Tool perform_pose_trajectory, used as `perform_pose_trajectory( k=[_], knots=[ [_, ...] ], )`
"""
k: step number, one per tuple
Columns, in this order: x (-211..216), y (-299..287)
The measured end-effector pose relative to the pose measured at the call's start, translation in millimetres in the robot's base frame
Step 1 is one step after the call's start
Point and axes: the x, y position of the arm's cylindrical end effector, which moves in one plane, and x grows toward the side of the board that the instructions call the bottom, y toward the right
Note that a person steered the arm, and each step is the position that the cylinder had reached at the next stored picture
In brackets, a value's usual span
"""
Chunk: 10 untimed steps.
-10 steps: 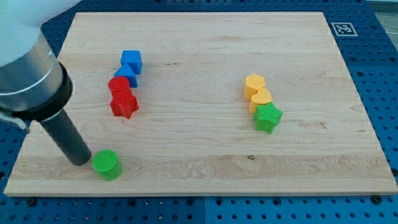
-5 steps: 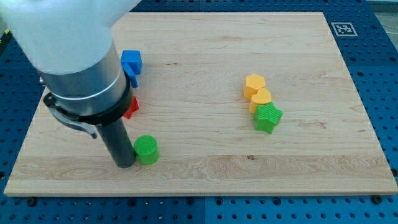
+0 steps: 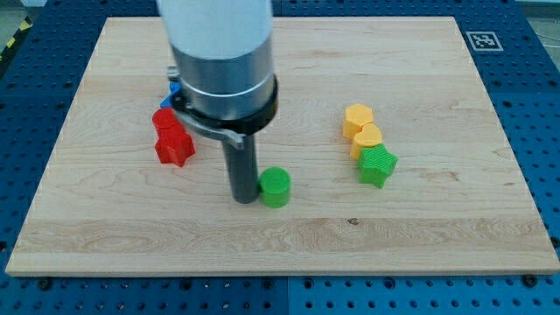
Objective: Drag the green circle close towards green star
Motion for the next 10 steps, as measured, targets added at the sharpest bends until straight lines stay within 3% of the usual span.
perform_pose_trajectory(
  k=[4,10],
  knots=[
    [-18.8,31.9],
    [-5.2,75.8]
  ],
)
